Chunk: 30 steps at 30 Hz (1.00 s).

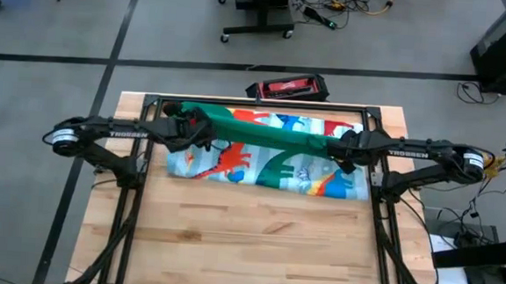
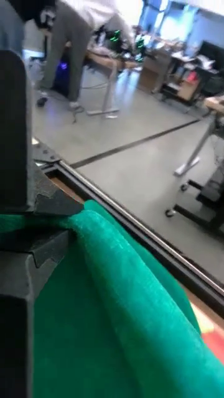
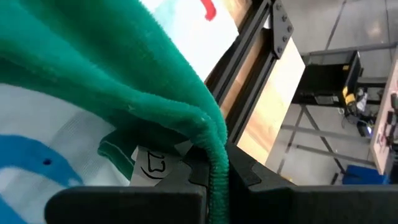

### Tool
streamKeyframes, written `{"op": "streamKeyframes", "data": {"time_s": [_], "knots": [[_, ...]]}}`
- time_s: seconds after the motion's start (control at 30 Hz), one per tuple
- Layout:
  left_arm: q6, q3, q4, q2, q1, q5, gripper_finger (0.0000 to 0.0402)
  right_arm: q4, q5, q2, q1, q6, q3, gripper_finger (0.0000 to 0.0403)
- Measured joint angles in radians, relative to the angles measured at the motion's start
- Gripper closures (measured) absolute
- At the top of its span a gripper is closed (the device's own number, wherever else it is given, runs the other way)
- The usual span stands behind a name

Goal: Roll towel
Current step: Fold the green multi-color dinosaur print towel

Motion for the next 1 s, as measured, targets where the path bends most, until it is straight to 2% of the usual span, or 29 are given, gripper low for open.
{"op": "streamKeyframes", "data": {"time_s": [0.2,0.37,0.57,0.73,0.87,1.0], "knots": [[0.04,-0.002,0.031,0.034,0.068,0.037,0.0401,0.134,-0.001,0.069,-0.077,-0.153,0.069,0.0403],[0.053,-0.003,0.078,0.095,0.074,0.056,0.0401,0.154,-0.007,0.137,-0.161,-0.252,0.098,0.0403],[0.085,-0.003,0.163,0.178,0.094,-0.049,0.0401,0.196,-0.006,0.206,-0.232,-0.3,0.098,0.0403],[0.118,-0.004,0.203,0.225,0.116,-0.052,0.0401,0.27,-0.005,0.266,-0.243,-0.349,0.098,0.04],[0.12,-0.004,0.218,0.242,0.12,-0.056,0.0387,0.27,0.072,0.295,-0.243,-0.344,0.098,0.0368],[0.121,-0.003,0.225,0.254,0.122,-0.075,0.0343,0.282,0.128,0.293,-0.243,-0.342,0.099,0.031]]}}
